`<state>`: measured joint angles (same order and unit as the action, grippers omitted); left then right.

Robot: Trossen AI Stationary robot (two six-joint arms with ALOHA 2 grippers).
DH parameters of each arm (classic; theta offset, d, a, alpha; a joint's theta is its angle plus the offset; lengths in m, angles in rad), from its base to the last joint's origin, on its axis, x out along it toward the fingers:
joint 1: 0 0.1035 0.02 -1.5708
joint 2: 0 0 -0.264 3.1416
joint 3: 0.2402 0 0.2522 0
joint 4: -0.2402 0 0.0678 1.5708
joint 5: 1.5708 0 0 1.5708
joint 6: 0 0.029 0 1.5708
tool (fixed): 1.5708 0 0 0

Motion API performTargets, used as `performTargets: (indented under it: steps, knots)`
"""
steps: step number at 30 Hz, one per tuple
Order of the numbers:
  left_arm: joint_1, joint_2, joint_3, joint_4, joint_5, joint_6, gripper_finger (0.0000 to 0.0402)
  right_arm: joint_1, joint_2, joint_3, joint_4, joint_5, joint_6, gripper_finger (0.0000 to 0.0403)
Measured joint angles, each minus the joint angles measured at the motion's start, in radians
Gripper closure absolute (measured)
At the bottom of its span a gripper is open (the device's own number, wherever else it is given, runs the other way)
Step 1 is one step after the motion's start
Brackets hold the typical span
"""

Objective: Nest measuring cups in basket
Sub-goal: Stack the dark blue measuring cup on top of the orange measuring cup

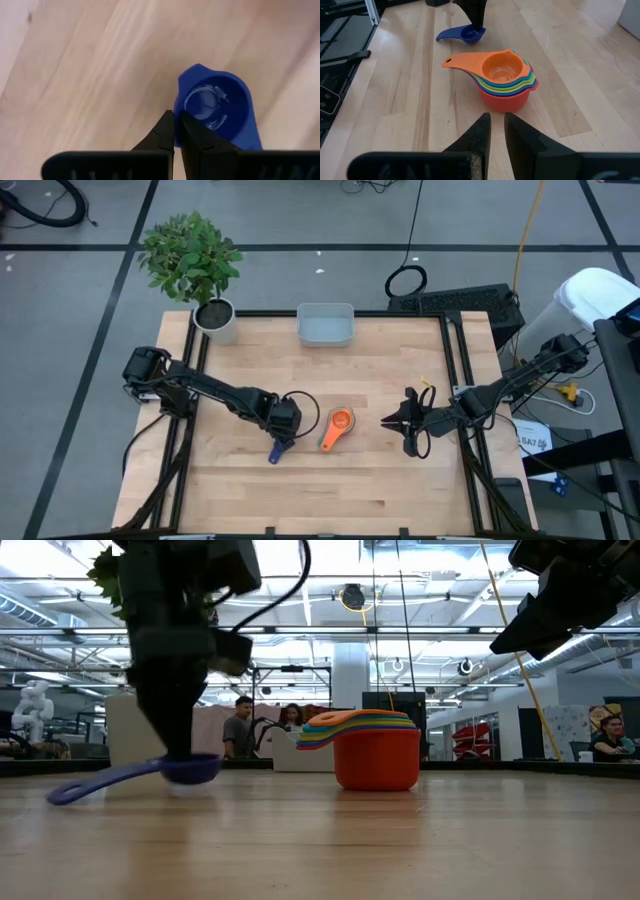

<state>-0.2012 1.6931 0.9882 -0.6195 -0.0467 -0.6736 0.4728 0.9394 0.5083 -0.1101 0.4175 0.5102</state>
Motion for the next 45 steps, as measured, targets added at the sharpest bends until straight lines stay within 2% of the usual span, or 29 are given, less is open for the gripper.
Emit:
performTargets:
  steps: [12,19,23,26,45]
  knots:
    - [0.035,-0.002,0.193,-0.187,-0.033,0.108,0.0394,0.000,0.000,0.000,-0.007,0.000,0.000,0.0353]
    - [0.088,-0.004,0.338,-0.182,-0.034,0.192,0.0394,0.000,0.000,0.000,-0.061,0.030,-0.001,0.0353]
    - [0.109,-0.004,0.405,-0.101,-0.033,0.227,0.0394,-0.002,0.000,0.000,-0.110,0.064,0.002,0.0353]
    - [0.125,-0.004,0.425,-0.043,-0.020,0.234,0.0394,-0.002,0.000,0.000,-0.110,0.078,0.002,0.0353]
    - [0.154,0.075,0.426,0.041,0.047,0.157,0.0394,-0.002,0.000,0.000,-0.088,0.078,0.005,0.0353]
